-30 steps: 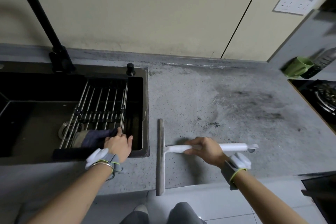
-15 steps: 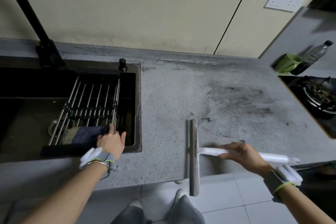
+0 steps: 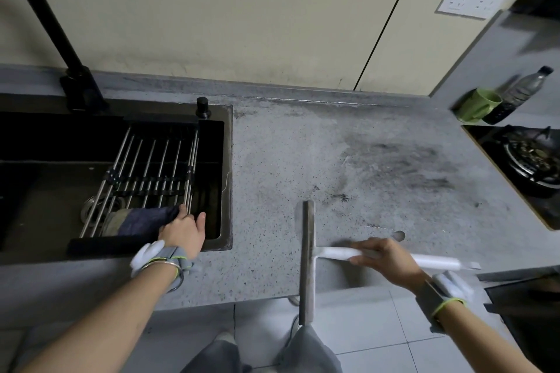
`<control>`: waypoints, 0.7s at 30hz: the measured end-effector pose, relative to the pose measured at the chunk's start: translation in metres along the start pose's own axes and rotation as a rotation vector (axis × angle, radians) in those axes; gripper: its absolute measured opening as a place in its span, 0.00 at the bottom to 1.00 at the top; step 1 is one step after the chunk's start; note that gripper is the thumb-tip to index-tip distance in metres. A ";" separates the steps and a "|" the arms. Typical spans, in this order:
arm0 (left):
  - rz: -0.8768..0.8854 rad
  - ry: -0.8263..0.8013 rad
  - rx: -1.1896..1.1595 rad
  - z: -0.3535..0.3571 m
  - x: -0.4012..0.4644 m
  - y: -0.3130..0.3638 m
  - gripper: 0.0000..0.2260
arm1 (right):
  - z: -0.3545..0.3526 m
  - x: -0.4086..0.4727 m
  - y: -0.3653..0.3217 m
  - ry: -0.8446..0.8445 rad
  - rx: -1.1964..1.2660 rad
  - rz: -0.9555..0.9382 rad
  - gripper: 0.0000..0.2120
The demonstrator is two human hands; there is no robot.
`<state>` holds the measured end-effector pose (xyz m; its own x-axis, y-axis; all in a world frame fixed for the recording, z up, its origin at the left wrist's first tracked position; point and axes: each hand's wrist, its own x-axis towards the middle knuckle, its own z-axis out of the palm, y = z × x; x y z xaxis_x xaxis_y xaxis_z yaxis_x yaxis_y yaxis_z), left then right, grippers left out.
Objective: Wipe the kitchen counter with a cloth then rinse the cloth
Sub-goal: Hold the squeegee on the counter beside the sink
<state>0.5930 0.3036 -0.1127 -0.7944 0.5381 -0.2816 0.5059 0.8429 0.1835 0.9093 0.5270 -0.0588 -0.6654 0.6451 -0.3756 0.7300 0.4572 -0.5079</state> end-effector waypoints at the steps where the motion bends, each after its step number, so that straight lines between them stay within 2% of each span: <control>1: -0.004 0.000 -0.006 -0.001 0.000 -0.001 0.23 | 0.005 0.002 -0.005 -0.003 -0.001 -0.014 0.15; 14: 0.035 0.005 -0.010 0.004 -0.005 -0.007 0.22 | 0.061 0.027 -0.082 -0.007 -0.030 -0.218 0.14; 21: 0.052 0.026 -0.036 0.007 -0.004 -0.010 0.21 | 0.033 0.012 -0.048 0.016 0.071 -0.134 0.15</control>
<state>0.5936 0.2935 -0.1202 -0.7759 0.5806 -0.2466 0.5346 0.8128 0.2316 0.8609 0.4925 -0.0648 -0.7534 0.5908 -0.2889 0.6213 0.4956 -0.6069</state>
